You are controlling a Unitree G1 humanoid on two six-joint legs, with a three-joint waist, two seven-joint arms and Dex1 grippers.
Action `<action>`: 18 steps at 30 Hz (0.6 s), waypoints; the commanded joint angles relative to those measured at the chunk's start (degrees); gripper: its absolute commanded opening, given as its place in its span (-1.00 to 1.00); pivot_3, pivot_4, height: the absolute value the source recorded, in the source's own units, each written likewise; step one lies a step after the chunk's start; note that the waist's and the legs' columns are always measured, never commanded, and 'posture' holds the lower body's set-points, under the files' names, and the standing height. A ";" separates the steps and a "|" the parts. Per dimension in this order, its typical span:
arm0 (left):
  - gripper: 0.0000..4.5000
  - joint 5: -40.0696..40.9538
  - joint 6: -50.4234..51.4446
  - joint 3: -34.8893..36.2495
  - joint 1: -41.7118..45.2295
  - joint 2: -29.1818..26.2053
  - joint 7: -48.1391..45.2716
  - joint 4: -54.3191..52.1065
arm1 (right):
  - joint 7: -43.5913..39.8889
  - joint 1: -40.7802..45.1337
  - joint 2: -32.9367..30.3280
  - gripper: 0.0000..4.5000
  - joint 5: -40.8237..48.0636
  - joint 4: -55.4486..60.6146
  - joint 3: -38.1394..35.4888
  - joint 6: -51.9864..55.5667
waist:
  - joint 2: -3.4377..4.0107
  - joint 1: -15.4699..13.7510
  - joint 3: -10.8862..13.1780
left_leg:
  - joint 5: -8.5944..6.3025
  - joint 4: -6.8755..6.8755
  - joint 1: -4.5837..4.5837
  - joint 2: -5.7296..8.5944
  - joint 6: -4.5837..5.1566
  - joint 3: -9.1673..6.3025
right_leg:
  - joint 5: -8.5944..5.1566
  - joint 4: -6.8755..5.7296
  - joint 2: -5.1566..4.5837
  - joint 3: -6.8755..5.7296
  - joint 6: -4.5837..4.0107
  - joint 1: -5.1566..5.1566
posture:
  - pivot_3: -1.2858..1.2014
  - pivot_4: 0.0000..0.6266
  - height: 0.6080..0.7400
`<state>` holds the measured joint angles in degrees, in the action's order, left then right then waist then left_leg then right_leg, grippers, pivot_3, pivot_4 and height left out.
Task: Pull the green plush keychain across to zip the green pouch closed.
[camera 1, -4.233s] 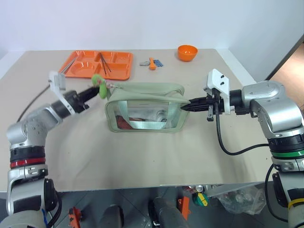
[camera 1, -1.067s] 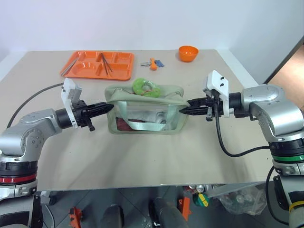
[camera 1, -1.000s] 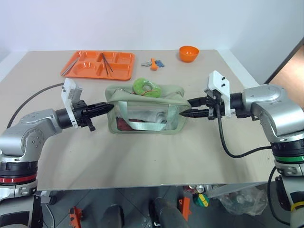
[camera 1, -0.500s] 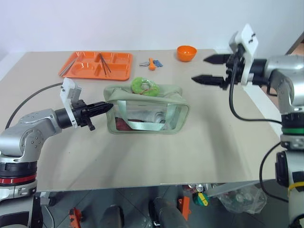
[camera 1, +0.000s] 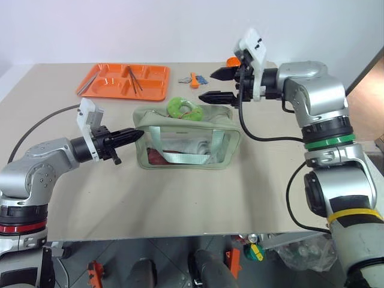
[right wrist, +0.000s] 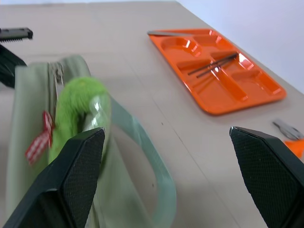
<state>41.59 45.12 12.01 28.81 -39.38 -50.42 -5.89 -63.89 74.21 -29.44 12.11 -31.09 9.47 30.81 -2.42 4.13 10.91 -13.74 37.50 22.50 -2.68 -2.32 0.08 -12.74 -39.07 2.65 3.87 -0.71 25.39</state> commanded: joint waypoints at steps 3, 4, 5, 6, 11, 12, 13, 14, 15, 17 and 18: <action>-1.00 0.95 0.17 1.34 -0.42 -0.50 0.61 -2.20 | -1.84 1.45 2.06 0.94 0.17 1.09 -0.16 -0.39 | 0.00 0.00 0.00 | 0.00 0.00 0.00 -0.01 0.00 -0.03 | 0.00 0.00 0.01 -0.03 0.00 -0.01 | 0.03 -0.52 1.00; -1.00 0.93 0.15 1.33 -0.41 -0.47 0.70 -2.18 | -2.13 0.98 2.40 0.94 0.06 1.52 0.12 -0.29 | 0.00 0.00 0.00 | 0.00 0.00 0.00 0.00 0.00 -0.03 | 0.00 0.00 0.01 -0.02 0.00 0.00 | 0.03 -0.52 1.00; -1.00 1.04 0.24 1.39 -0.48 -0.43 0.82 -2.30 | -2.32 0.57 2.74 0.94 0.10 1.92 0.32 0.10 | 0.00 0.00 0.00 | 0.00 0.00 0.00 0.00 0.00 -0.02 | 0.00 0.00 0.01 -0.02 0.00 0.00 | 0.03 -0.52 1.00; -1.00 1.11 0.27 1.41 -0.53 -0.41 0.89 -2.37 | -2.44 0.27 3.05 0.94 0.13 2.16 0.47 0.44 | 0.00 0.00 0.00 | 0.00 0.00 0.00 0.00 0.00 -0.02 | 0.00 0.00 0.01 -0.02 0.00 0.00 | 0.03 -0.52 1.00; -1.00 1.19 0.23 1.33 -0.47 -0.54 1.07 -2.29 | -2.54 -1.56 4.36 0.94 -0.24 3.23 1.61 0.45 | 0.00 0.00 0.00 | 0.00 0.00 0.00 -0.01 0.00 -0.03 | 0.00 0.00 0.00 -0.03 0.00 -0.01 | 0.03 -0.52 1.00; -1.00 1.27 0.24 1.33 -0.46 -0.58 1.11 -2.32 | -2.42 -1.88 4.55 0.94 -0.51 3.20 1.86 0.24 | 0.00 0.00 0.00 | 0.00 0.00 0.01 0.00 0.00 -0.03 | 0.00 0.00 0.00 -0.03 0.00 0.00 | 0.03 -0.52 1.00; -1.00 1.30 0.23 1.31 -0.41 -0.63 1.13 -2.32 | -2.30 -2.15 4.70 0.94 -0.82 3.03 2.10 -0.07 | 0.00 0.00 0.00 | 0.00 0.00 0.00 0.00 0.00 -0.03 | 0.00 0.00 0.00 -0.02 0.00 0.00 | 0.03 -0.52 1.00; -1.00 1.35 0.25 1.31 -0.35 -0.67 1.15 -2.29 | -2.24 -2.30 4.80 0.94 -1.05 2.88 2.22 -0.34 | 0.00 0.00 0.00 | 0.00 0.00 0.00 0.00 0.00 -0.03 | 0.00 0.00 0.00 -0.02 0.00 0.00 | 0.03 -0.52 1.00; -1.00 1.38 0.28 1.30 -0.25 -0.69 1.17 -2.20 | -2.17 -2.34 4.88 0.94 -1.24 2.70 2.27 -0.58 | 0.00 0.01 0.00 | 0.00 0.00 0.00 0.00 0.00 -0.03 | 0.00 0.00 0.00 -0.02 0.00 0.00 | 0.03 -0.52 1.00; -1.00 1.38 0.29 1.26 -0.09 -0.76 1.16 -2.08 | -1.87 -1.98 5.05 0.94 -1.52 2.06 2.10 -1.10 | 0.00 0.01 0.00 | 0.00 0.00 0.00 -0.01 0.00 -0.03 | 0.00 0.00 0.01 -0.03 0.00 0.00 | 0.03 -0.52 1.00; -1.00 1.41 0.30 1.26 -0.03 -0.78 1.13 -2.02 | -1.80 -1.72 5.08 0.76 -1.59 1.79 1.93 -1.35 | 0.00 0.01 0.00 | 0.00 0.00 0.00 -0.01 0.00 -0.04 | 0.00 0.00 0.01 -0.04 -0.01 0.00 | 0.03 -0.52 1.00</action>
<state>42.35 45.38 12.16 28.37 -39.39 -49.23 -6.69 -65.95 70.97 -24.50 10.74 -30.31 12.45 30.64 -2.42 4.14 10.91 -13.74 37.50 22.50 -2.69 -2.32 0.04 -12.74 -39.07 2.66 3.83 -0.71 25.39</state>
